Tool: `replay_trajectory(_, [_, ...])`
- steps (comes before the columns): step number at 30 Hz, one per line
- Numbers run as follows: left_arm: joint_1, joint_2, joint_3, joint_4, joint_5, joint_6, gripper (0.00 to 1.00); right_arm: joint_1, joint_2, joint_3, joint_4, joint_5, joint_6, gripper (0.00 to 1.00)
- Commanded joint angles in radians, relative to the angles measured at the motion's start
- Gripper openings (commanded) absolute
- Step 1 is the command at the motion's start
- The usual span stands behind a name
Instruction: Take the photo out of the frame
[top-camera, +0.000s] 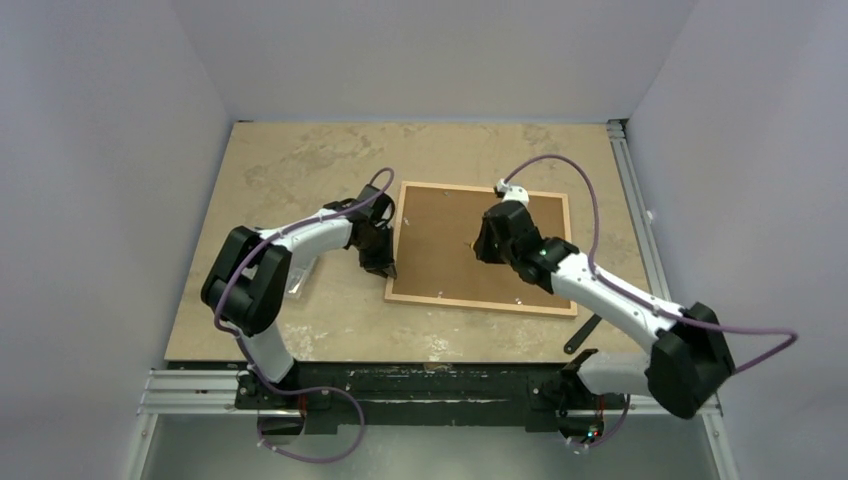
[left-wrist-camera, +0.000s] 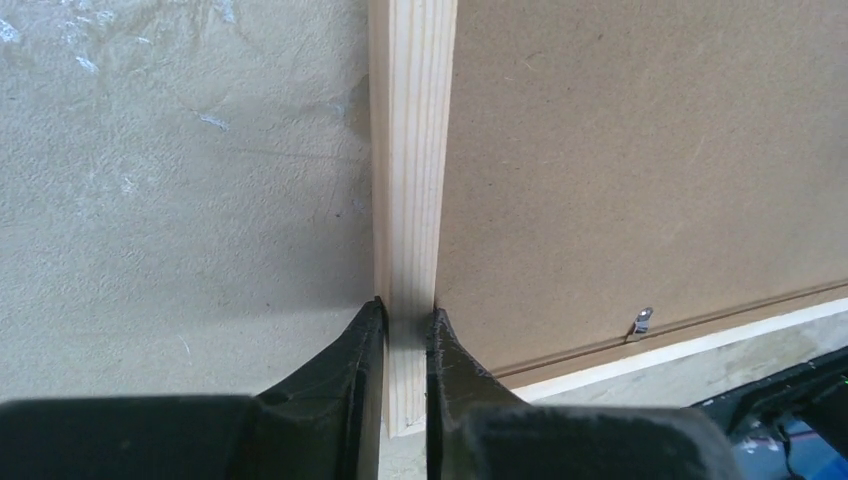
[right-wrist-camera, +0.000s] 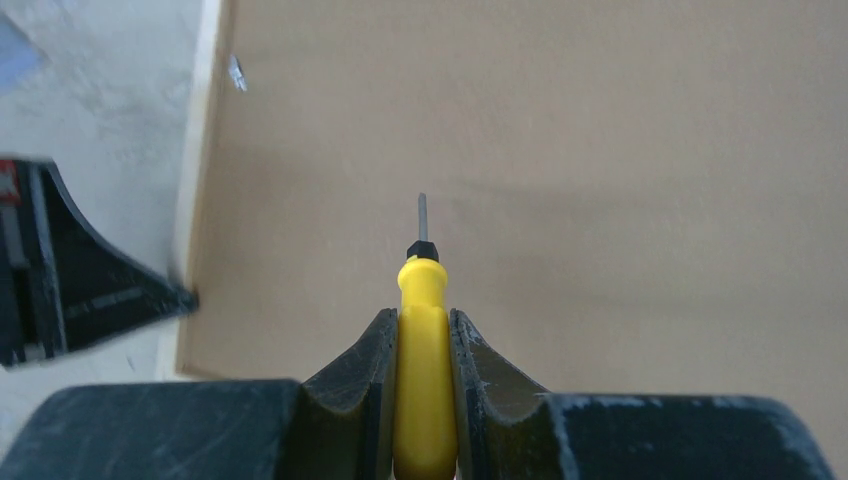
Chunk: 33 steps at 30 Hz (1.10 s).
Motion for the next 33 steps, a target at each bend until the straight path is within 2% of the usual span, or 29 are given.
replay_trajectory(1, [0.044,-0.023,-0.030,0.024,0.067,-0.039,0.20,-0.097,0.156,0.167,0.165,-0.153,-0.083,0.00])
replay_trajectory(3, [0.047,-0.035,-0.038,0.030,0.071,-0.052,0.28,-0.127,0.231,0.219,0.189,-0.156,-0.104,0.00])
replay_trajectory(10, [0.045,-0.049,-0.080,0.062,0.120,-0.080,0.39,-0.236,0.452,0.372,0.239,-0.221,-0.122,0.00])
replay_trajectory(18, [0.045,-0.064,-0.124,0.095,0.147,-0.092,0.38,-0.252,0.561,0.462,0.242,-0.218,-0.150,0.00])
replay_trajectory(33, [0.044,-0.064,-0.136,0.104,0.142,-0.093,0.38,-0.255,0.656,0.548,0.250,-0.221,-0.193,0.00])
